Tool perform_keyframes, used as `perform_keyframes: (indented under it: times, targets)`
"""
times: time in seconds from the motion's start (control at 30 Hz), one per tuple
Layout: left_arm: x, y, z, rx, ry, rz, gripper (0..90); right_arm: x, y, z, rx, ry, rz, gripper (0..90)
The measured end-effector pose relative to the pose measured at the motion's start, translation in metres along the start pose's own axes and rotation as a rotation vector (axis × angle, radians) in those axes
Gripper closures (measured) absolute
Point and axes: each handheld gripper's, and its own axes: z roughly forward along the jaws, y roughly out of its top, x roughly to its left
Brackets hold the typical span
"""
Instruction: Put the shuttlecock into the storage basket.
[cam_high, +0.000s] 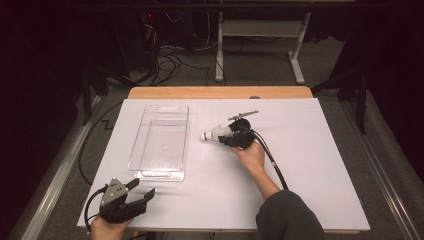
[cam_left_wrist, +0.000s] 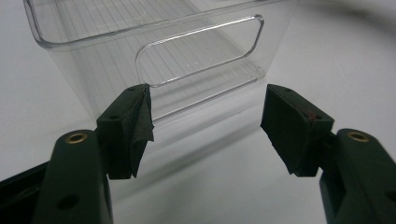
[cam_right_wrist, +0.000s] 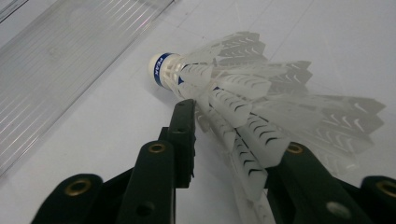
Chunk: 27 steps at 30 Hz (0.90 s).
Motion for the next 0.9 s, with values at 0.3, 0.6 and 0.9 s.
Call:
perform_keyframes:
  times: [0.3, 0.6, 0.9]
  targets:
    - [-0.0001, -0.0003, -0.0002, 0.001, 0.004, 0.004, 34.7, 0.004, -0.0014, 0.0007, 0.011, 0.016, -0.023, 81.7]
    - [-0.0007, -0.0002, -0.0004, -0.001, -0.004, 0.006, 34.8, 0.0036, -0.0005, -0.0013, 0.013, 0.025, -0.042, 84.8]
    - [-0.0012, 0.0, 0.001, 0.004, -0.004, 0.008, 35.0, 0.0024, -0.0008, -0.0057, 0.014, 0.026, -0.045, 85.8]
